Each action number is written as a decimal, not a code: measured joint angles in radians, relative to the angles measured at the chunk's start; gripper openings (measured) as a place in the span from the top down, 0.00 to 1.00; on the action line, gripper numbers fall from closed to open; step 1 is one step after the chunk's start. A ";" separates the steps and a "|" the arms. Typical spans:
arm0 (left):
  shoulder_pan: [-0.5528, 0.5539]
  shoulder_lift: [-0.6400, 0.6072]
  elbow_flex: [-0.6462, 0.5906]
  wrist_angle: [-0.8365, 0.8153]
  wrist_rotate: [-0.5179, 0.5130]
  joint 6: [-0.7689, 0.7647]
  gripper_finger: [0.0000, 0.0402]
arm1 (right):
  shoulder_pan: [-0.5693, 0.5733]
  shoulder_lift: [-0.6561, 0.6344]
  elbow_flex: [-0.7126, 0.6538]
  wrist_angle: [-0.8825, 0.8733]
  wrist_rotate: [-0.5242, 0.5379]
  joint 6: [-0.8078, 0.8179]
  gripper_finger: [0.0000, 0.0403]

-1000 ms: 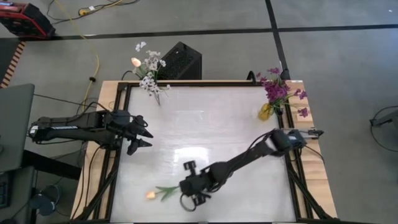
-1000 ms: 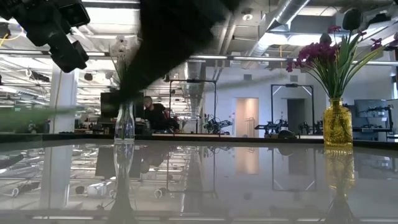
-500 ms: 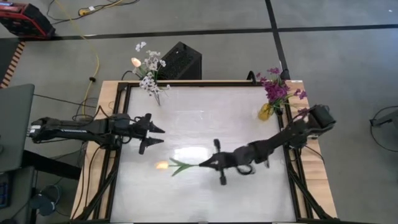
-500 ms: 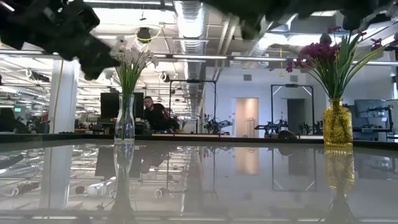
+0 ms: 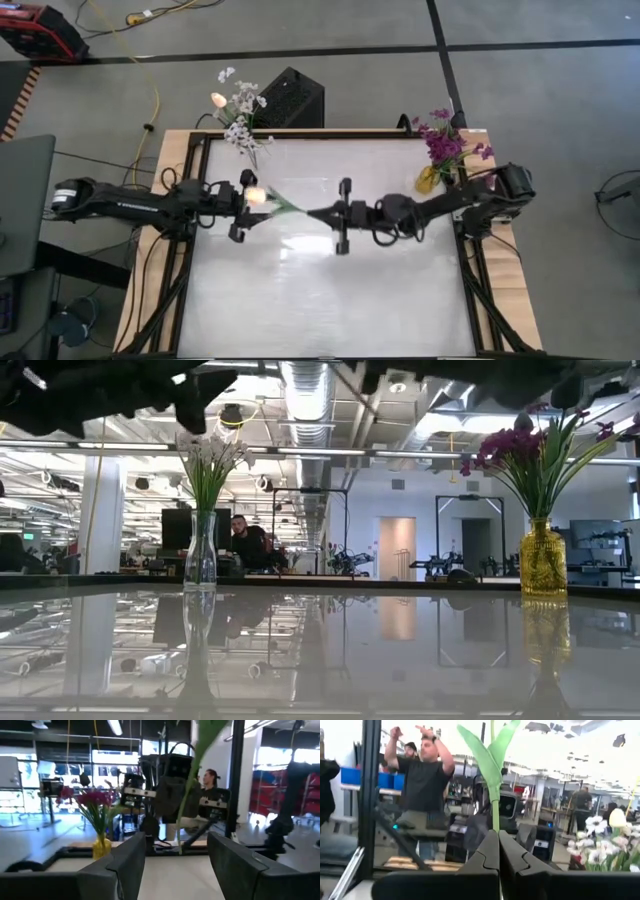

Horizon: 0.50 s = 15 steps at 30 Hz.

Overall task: Sort flowers into vase by color
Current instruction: Put the white tulip into the transparent vase

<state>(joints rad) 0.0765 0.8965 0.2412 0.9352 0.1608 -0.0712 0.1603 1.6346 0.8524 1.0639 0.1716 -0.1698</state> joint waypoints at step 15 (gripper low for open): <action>0.010 0.235 0.239 -0.005 -0.062 0.195 0.50 | -0.174 0.055 0.061 0.015 -0.181 -0.012 0.96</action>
<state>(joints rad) 0.0860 1.1310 0.4801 0.9304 0.0986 0.1242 -0.0139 1.6897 0.9134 1.0794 -0.0098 -0.1815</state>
